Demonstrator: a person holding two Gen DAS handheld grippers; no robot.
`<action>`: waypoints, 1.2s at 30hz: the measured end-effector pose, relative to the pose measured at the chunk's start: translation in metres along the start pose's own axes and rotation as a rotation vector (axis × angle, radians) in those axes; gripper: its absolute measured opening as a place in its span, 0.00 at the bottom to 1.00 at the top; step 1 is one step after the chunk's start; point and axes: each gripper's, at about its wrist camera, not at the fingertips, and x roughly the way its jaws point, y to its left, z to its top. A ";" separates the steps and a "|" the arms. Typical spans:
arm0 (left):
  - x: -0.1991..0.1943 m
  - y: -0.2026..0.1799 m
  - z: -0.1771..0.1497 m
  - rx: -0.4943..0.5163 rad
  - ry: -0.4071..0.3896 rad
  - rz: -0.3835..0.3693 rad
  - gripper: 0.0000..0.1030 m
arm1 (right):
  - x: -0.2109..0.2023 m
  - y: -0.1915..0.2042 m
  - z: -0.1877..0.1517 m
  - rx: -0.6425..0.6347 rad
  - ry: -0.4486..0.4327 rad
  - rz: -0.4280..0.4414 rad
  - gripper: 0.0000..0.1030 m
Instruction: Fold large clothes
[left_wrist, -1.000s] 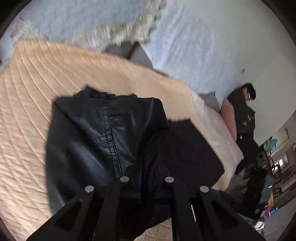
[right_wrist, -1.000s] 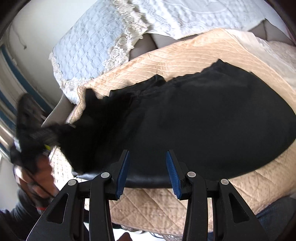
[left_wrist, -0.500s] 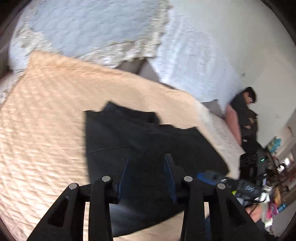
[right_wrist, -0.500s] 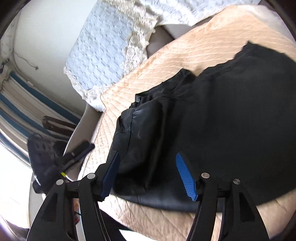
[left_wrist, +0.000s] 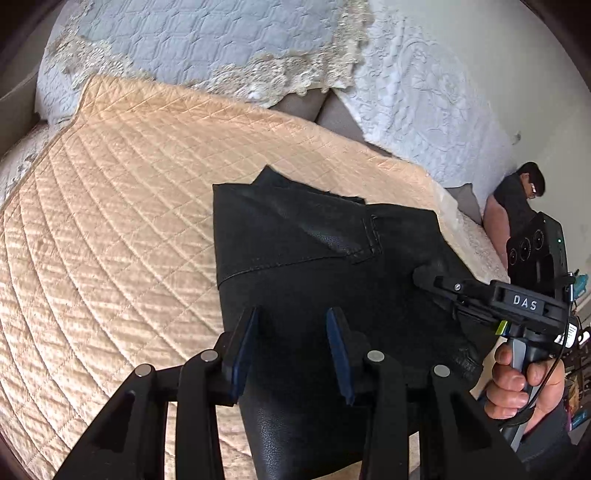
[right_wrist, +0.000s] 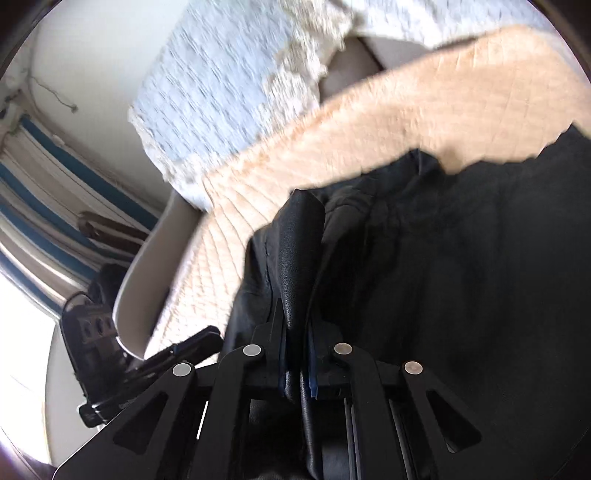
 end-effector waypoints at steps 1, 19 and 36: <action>-0.004 -0.006 0.001 0.023 -0.016 -0.004 0.38 | -0.005 -0.003 -0.001 0.002 -0.009 -0.004 0.08; -0.021 -0.034 -0.045 0.131 0.003 0.041 0.38 | -0.044 0.007 -0.037 -0.128 -0.064 -0.140 0.20; -0.012 -0.039 0.001 0.136 -0.044 0.105 0.38 | -0.011 0.008 -0.016 -0.175 -0.058 -0.241 0.16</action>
